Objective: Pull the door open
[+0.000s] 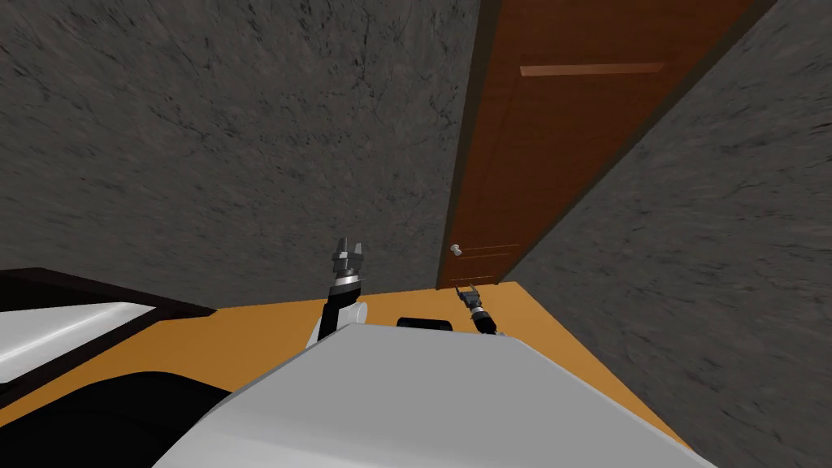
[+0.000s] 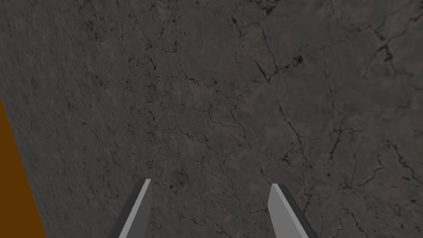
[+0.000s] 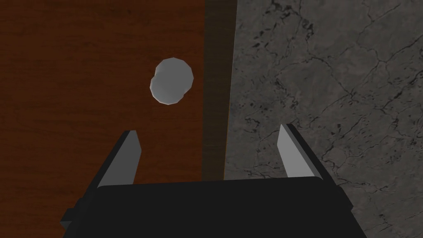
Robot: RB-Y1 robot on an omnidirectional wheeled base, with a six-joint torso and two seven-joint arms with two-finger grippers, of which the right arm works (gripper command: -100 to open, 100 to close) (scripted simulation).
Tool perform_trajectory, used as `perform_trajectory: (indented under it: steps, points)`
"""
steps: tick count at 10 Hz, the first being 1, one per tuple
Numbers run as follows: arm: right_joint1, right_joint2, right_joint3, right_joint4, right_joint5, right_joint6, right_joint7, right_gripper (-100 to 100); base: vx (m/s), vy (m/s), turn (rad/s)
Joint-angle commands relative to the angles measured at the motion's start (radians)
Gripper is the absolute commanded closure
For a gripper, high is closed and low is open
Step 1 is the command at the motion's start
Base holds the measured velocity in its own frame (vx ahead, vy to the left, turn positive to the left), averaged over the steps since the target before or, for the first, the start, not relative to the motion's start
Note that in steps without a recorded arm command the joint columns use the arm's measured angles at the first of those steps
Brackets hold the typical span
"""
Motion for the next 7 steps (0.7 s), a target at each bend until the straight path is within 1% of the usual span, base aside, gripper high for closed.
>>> perform_trajectory:
  steps: [1, 4, 6, 7]
  points:
    - [-0.014, 0.001, -0.032, 0.018, -0.014, 0.007, 0.014, -100, 0.127, -0.057, 0.206]
    - [-0.045, 0.013, -0.085, 0.047, -0.037, 0.013, 0.04, -100, 0.133, -0.08, 0.164]
    - [-0.065, 0.023, -0.112, 0.061, -0.048, 0.016, 0.054, -100, 0.125, -0.096, 0.137]
    - [-0.087, 0.036, -0.134, 0.07, -0.058, 0.017, 0.066, -100, 0.13, -0.125, 0.178]
